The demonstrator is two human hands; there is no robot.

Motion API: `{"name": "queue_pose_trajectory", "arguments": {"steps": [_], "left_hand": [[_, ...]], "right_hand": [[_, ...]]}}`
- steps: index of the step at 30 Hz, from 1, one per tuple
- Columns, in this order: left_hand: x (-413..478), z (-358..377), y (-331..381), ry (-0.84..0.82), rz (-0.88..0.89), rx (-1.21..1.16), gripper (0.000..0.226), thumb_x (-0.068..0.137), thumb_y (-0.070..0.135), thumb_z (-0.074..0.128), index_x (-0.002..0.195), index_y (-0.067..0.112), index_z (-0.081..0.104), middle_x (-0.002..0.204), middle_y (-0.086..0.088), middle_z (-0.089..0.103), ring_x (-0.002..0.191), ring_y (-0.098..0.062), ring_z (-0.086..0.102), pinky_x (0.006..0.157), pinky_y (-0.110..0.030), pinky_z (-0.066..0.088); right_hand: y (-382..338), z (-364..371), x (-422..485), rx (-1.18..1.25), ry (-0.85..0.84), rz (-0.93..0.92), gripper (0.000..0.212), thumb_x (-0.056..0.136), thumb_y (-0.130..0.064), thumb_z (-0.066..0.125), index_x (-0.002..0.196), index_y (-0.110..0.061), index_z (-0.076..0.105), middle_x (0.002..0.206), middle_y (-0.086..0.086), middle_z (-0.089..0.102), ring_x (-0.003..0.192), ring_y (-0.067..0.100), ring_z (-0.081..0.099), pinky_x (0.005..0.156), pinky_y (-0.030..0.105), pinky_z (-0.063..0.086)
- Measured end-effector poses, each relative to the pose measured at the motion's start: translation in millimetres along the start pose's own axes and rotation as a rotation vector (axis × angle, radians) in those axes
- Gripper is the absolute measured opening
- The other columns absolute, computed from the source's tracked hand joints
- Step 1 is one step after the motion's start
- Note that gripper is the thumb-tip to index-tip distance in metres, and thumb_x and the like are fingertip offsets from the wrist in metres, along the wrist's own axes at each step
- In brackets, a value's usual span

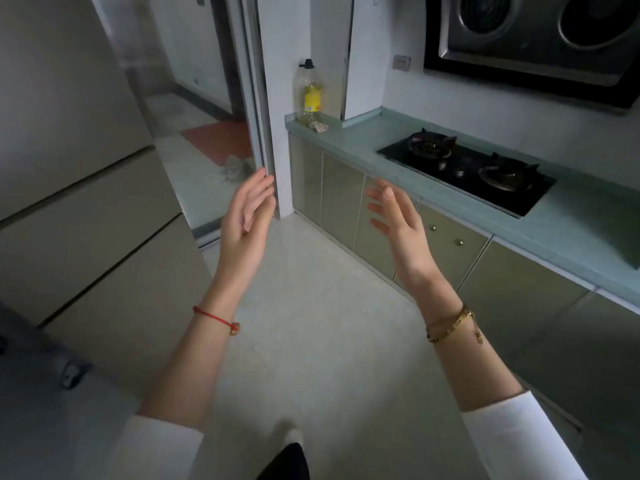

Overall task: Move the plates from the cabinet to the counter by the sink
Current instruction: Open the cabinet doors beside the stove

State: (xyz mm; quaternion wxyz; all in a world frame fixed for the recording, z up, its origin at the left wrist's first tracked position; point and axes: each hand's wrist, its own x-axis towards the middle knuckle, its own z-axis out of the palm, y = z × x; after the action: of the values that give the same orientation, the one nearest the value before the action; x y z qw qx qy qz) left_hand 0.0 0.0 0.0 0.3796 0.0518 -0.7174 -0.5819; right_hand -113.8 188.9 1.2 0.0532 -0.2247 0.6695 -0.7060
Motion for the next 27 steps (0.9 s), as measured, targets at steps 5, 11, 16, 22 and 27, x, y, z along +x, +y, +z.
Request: {"name": "queue_pose_trajectory", "arguments": {"steps": [5,11,16,22,27], "left_hand": [[19,-5,-24,0.024,-0.072,0.015,0.043,0.102,0.014,0.05,0.145,0.008,0.045,0.143,-0.008,0.055,0.131,-0.01,0.054,0.114,-0.03,0.04],[76,-13,-70,0.017,-0.073,0.011,0.044,0.102,0.02,0.052,0.145,0.012,0.046,0.143,-0.004,0.056,0.131,-0.006,0.054,0.113,-0.029,0.041],[141,-20,-100,0.019,-0.065,0.003,0.043,0.102,0.018,0.051,0.144,0.011,0.046,0.142,-0.006,0.057,0.131,-0.006,0.054,0.109,-0.02,0.041],[221,-36,-142,-0.006,-0.056,0.03,0.043,0.102,0.02,0.051,0.145,0.013,0.046,0.142,-0.002,0.057,0.13,-0.001,0.053,0.106,-0.015,0.042],[277,-44,-179,-0.031,-0.066,0.027,0.044,0.102,0.023,0.051,0.145,0.016,0.046,0.142,0.001,0.058,0.13,0.0,0.053,0.102,-0.013,0.043]], "right_hand": [[16,19,22,0.012,-0.001,0.05,0.038,0.102,-0.04,0.04,0.134,-0.024,0.054,0.123,-0.01,0.064,0.115,0.01,0.06,0.106,0.037,0.047],[46,43,85,-0.001,-0.013,0.072,0.039,0.103,-0.04,0.039,0.135,-0.024,0.053,0.126,-0.008,0.063,0.117,0.012,0.06,0.107,0.039,0.046],[58,72,156,0.01,-0.018,0.086,0.038,0.104,-0.038,0.038,0.135,-0.023,0.053,0.124,-0.007,0.063,0.118,0.013,0.06,0.108,0.039,0.046],[74,110,236,0.007,-0.01,0.068,0.039,0.103,-0.039,0.037,0.136,-0.024,0.053,0.125,-0.007,0.063,0.118,0.012,0.06,0.106,0.037,0.048],[92,134,288,0.009,-0.001,0.082,0.039,0.103,-0.039,0.038,0.136,-0.024,0.053,0.124,-0.008,0.064,0.118,0.013,0.06,0.105,0.036,0.048]]}}
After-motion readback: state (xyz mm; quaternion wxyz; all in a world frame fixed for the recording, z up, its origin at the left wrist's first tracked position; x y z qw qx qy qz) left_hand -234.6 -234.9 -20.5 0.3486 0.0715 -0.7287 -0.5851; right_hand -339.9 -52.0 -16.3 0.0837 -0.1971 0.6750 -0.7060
